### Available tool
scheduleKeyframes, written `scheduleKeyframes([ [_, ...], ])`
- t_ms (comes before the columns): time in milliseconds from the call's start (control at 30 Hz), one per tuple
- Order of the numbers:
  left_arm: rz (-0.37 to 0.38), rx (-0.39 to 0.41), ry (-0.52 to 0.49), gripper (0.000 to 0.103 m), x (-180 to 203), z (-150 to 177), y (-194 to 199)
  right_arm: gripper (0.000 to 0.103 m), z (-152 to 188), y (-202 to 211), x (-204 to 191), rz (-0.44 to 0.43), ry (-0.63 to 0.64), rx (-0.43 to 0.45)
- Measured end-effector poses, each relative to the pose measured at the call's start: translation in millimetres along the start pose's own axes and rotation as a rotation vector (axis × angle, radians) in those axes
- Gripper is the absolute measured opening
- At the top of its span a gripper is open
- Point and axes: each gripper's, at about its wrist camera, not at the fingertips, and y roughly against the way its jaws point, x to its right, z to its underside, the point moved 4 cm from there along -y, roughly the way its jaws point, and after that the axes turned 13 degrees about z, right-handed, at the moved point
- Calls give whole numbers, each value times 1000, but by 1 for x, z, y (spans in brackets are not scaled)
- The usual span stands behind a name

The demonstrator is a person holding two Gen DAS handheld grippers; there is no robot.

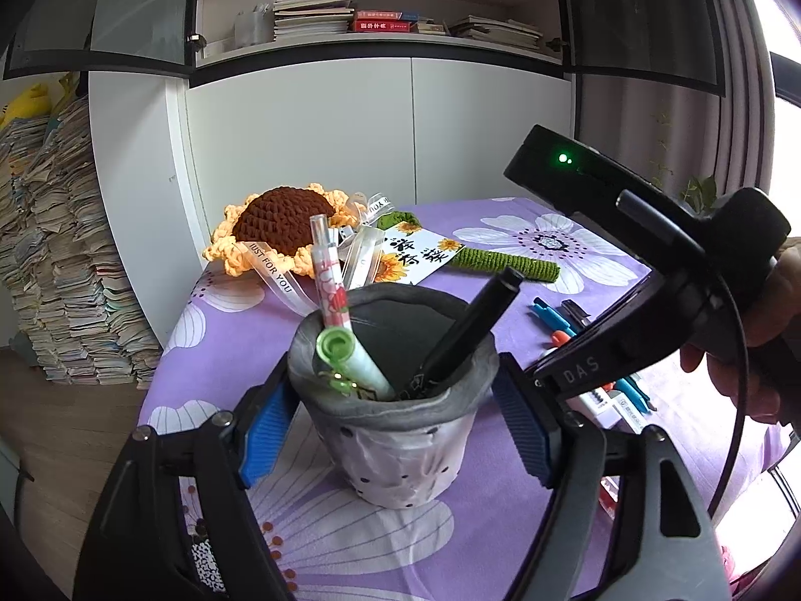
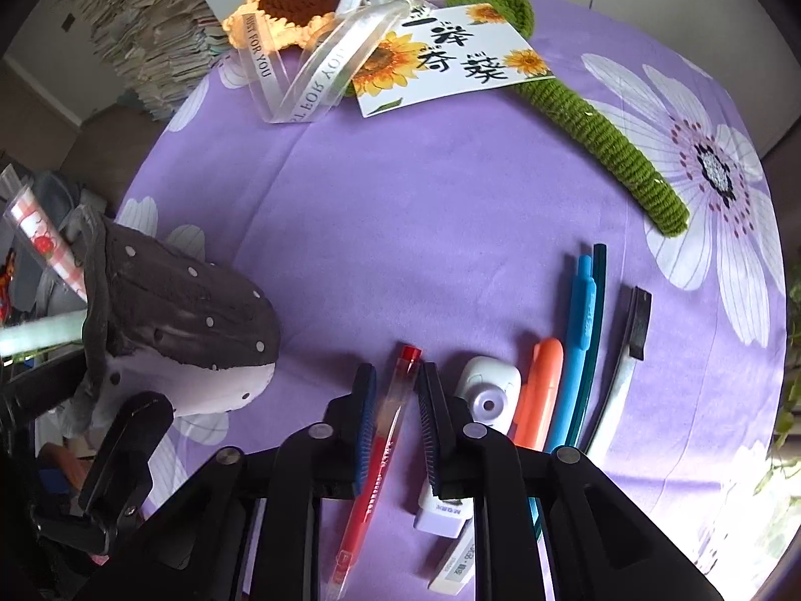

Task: Organize stationery
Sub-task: 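Insert the red pen into the white pen cup with the right tool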

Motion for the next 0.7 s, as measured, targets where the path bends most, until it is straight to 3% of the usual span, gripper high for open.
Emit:
scheduleKeyframes([
  [133, 0, -1, -5, 78, 1, 1, 1, 11, -3, 9, -1, -41, -4, 70],
  [300, -1, 5, 1, 77, -1, 1, 1, 11, 5, 54, 7, -78, 2, 207],
  [400, 0, 16, 3, 71, -1, 0, 2, 11, 13, 91, 12, -104, 1, 320],
  [700, 1, 19, 3, 70, -1, 0, 2, 10, 12, 195, -12, -102, 48, 694],
])
